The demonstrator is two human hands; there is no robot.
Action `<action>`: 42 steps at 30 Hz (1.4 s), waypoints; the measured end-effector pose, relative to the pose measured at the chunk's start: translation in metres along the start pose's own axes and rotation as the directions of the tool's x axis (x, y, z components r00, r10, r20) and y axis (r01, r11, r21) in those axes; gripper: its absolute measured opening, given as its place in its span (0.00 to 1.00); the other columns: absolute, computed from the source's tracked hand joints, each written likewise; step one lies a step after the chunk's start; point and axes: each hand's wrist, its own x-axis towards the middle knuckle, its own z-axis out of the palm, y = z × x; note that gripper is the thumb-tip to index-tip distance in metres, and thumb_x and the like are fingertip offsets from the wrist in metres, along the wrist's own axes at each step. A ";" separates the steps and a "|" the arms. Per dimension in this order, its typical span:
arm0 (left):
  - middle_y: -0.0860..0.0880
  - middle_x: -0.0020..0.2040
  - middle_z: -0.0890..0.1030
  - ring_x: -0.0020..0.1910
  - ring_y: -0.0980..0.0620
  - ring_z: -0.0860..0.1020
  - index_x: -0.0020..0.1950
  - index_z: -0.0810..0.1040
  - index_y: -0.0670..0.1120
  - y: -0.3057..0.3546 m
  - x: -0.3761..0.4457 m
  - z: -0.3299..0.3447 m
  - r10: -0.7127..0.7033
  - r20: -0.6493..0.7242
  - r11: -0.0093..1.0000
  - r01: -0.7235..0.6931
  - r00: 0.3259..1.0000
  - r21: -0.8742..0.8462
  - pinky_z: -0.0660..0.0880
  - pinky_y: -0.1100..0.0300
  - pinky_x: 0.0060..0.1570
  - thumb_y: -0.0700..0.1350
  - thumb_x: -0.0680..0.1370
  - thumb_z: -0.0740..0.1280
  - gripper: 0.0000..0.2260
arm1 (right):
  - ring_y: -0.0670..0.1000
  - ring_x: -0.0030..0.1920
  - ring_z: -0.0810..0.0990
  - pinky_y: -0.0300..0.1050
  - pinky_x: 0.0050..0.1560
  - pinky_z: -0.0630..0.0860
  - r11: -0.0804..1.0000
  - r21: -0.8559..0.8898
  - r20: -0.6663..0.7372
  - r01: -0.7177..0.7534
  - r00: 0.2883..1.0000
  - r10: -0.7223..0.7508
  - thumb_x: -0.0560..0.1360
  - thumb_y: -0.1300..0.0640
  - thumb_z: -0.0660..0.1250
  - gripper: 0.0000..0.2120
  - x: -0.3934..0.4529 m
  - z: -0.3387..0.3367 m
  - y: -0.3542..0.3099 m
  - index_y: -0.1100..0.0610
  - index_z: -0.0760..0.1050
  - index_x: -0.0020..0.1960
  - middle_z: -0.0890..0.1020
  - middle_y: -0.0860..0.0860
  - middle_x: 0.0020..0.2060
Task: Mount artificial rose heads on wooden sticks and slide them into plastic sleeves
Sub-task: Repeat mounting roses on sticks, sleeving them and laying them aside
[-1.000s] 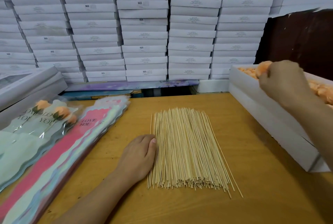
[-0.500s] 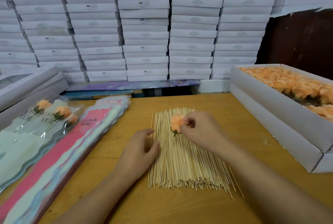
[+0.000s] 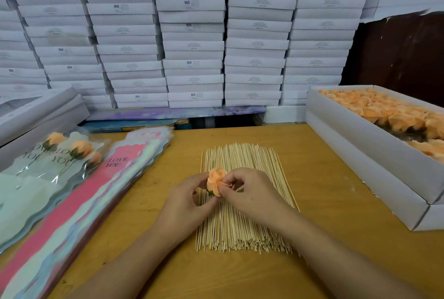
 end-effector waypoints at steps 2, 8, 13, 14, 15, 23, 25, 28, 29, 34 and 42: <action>0.67 0.52 0.81 0.54 0.65 0.77 0.58 0.72 0.70 0.000 0.000 0.000 -0.002 0.003 1.000 0.002 1.000 -0.026 0.73 0.71 0.49 0.46 0.74 0.75 0.23 | 0.38 0.46 0.78 0.32 0.45 0.74 1.000 -0.010 0.003 0.011 1.000 -0.011 0.77 0.50 0.71 0.01 -0.001 0.000 0.001 0.45 0.82 0.47 0.81 0.39 0.44; 0.70 0.51 0.81 0.51 0.63 0.79 0.52 0.79 0.68 -0.001 0.001 0.001 0.013 -0.007 0.995 -0.013 1.000 -0.094 0.74 0.70 0.46 0.45 0.74 0.75 0.16 | 0.37 0.49 0.77 0.32 0.48 0.73 0.998 -0.018 0.028 0.068 0.997 -0.067 0.76 0.49 0.71 0.07 -0.003 0.000 0.002 0.46 0.82 0.53 0.80 0.38 0.48; 0.60 0.48 0.85 0.46 0.57 0.81 0.56 0.83 0.60 -0.006 0.003 0.001 -0.161 -0.024 0.964 0.152 0.987 -0.220 0.75 0.66 0.44 0.49 0.75 0.75 0.11 | 0.35 0.50 0.77 0.32 0.47 0.74 0.999 0.012 -0.076 0.039 0.996 -0.038 0.79 0.50 0.68 0.12 0.003 -0.021 0.005 0.43 0.78 0.62 0.78 0.34 0.55; 0.58 0.47 0.86 0.45 0.56 0.81 0.56 0.83 0.58 -0.007 0.003 0.000 -0.184 -0.026 0.954 0.172 0.983 -0.247 0.76 0.65 0.43 0.49 0.75 0.75 0.11 | 0.35 0.48 0.78 0.30 0.43 0.74 1.000 0.018 -0.116 0.015 0.993 -0.013 0.79 0.51 0.68 0.12 0.004 -0.027 0.008 0.44 0.78 0.62 0.78 0.34 0.54; 0.54 0.46 0.86 0.44 0.53 0.81 0.55 0.84 0.56 -0.007 0.004 -0.001 -0.204 -0.028 0.943 0.189 0.979 -0.273 0.77 0.63 0.43 0.48 0.75 0.76 0.10 | 0.34 0.45 0.78 0.28 0.39 0.74 1.000 0.021 -0.147 -0.014 0.989 0.017 0.79 0.53 0.68 0.12 0.006 -0.034 0.012 0.44 0.78 0.62 0.78 0.34 0.52; 0.48 0.41 0.86 0.39 0.56 0.80 0.43 0.86 0.52 -0.007 0.006 -0.004 -0.372 -0.021 0.819 0.317 0.928 -0.478 0.75 0.57 0.43 0.47 0.74 0.76 0.01 | 0.49 0.49 0.81 0.50 0.58 0.78 0.902 -0.039 -0.209 -0.430 0.886 0.414 0.77 0.61 0.69 0.05 0.013 -0.078 0.058 0.53 0.82 0.47 0.83 0.47 0.45; 0.53 0.38 0.85 0.37 0.60 0.80 0.41 0.86 0.57 -0.007 0.006 -0.004 -0.418 0.020 0.754 0.359 0.908 -0.549 0.75 0.60 0.41 0.49 0.74 0.76 0.03 | 0.52 0.46 0.82 0.54 0.56 0.80 0.850 -0.088 -0.150 -0.519 0.851 0.503 0.76 0.62 0.69 0.05 0.011 -0.083 0.064 0.55 0.81 0.43 0.84 0.52 0.43; 0.50 0.40 0.85 0.38 0.55 0.81 0.45 0.86 0.51 -0.011 0.007 -0.004 -0.473 0.035 0.698 0.399 0.880 -0.595 0.79 0.58 0.44 0.51 0.74 0.76 0.05 | 0.51 0.43 0.81 0.54 0.52 0.80 0.805 -0.177 -0.107 -0.567 0.824 0.557 0.75 0.60 0.71 0.03 0.009 -0.085 0.071 0.58 0.82 0.42 0.84 0.54 0.43; 0.49 0.40 0.85 0.38 0.54 0.81 0.47 0.86 0.49 -0.012 0.007 -0.005 -0.485 0.046 0.681 0.409 0.874 -0.608 0.79 0.56 0.45 0.51 0.74 0.76 0.07 | 0.51 0.44 0.81 0.54 0.53 0.81 0.797 -0.192 -0.103 -0.573 0.819 0.564 0.74 0.59 0.72 0.03 0.009 -0.084 0.072 0.58 0.82 0.42 0.84 0.54 0.43; 0.46 0.42 0.84 0.39 0.52 0.79 0.49 0.85 0.46 -0.013 0.008 -0.005 -0.492 0.064 0.649 0.414 0.869 -0.638 0.77 0.54 0.46 0.49 0.74 0.76 0.09 | 0.53 0.38 0.81 0.49 0.43 0.79 0.781 -0.236 -0.078 -0.578 0.812 0.578 0.73 0.54 0.75 0.11 0.009 -0.079 0.071 0.60 0.80 0.37 0.82 0.54 0.36; 0.45 0.43 0.83 0.40 0.51 0.79 0.50 0.85 0.44 -0.014 0.008 -0.005 -0.481 0.076 0.652 0.415 0.873 -0.635 0.78 0.54 0.47 0.49 0.75 0.76 0.10 | 0.49 0.24 0.67 0.36 0.25 0.59 0.728 -0.348 -0.157 -0.590 0.802 0.576 0.70 0.57 0.71 0.15 0.008 -0.067 0.062 0.53 0.68 0.29 0.68 0.48 0.24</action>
